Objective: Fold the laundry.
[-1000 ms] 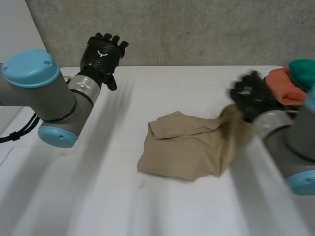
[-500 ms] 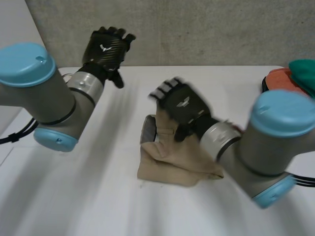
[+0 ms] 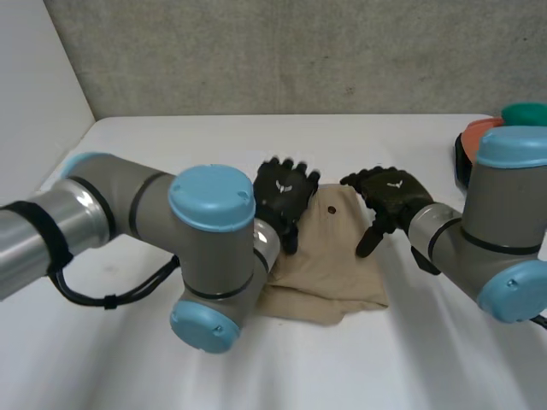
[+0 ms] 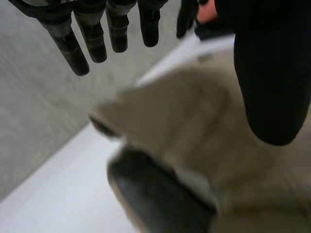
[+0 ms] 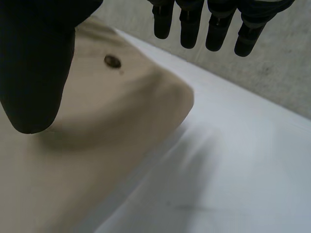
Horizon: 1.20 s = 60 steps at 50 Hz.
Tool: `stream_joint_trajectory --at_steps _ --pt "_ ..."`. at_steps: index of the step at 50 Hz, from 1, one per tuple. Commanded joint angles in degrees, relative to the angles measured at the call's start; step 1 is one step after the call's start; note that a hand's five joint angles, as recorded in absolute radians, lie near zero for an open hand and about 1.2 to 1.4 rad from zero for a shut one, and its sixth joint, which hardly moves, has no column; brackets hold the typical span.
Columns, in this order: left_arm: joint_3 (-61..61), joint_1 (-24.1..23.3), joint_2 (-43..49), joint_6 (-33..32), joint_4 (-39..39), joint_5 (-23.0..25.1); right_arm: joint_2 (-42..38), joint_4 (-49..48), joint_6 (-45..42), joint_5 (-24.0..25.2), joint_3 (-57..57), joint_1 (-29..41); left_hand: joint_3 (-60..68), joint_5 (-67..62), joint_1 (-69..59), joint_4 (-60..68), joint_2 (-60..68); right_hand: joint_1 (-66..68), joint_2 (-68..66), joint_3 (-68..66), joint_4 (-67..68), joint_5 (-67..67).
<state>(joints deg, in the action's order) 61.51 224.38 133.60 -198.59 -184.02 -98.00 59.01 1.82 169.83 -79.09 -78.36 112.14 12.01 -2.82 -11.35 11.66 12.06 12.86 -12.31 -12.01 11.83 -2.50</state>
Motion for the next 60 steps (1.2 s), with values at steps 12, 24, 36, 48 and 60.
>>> stream_joint_trajectory --at_steps 12,24,36,48,60 --pt "0.37 2.11 3.86 -14.37 3.67 -6.32 -9.08 0.11 -5.21 -0.88 2.15 1.41 0.23 0.59 -0.88 0.58 0.17 -2.86 2.31 2.01 -1.83 2.5" --pt "0.11 1.85 2.89 -14.37 3.76 -5.71 -4.18 0.2 -10.83 -4.05 1.81 2.2 0.06 0.76 -0.71 0.41 0.0 -2.86 2.31 2.01 -1.83 2.5" --pt "-3.58 4.74 -10.55 -10.25 3.85 9.31 8.49 -1.82 -14.8 -10.73 -6.71 5.54 -1.45 2.27 0.8 -1.1 -1.51 -2.86 2.31 2.01 -1.83 2.5" --pt "-7.8 9.49 -12.76 5.05 15.0 37.53 7.7 -23.42 -7.95 -12.31 -25.7 15.11 -1.29 2.11 0.63 -0.94 -1.34 -2.86 2.31 2.01 -1.83 2.5" --pt "-7.45 9.41 -11.17 6.2 15.1 35.78 -2.84 -39.78 -8.2 -17.23 -23.25 16.35 -0.78 1.6 0.13 -0.43 -0.84 -2.86 2.31 2.01 -1.83 2.5"
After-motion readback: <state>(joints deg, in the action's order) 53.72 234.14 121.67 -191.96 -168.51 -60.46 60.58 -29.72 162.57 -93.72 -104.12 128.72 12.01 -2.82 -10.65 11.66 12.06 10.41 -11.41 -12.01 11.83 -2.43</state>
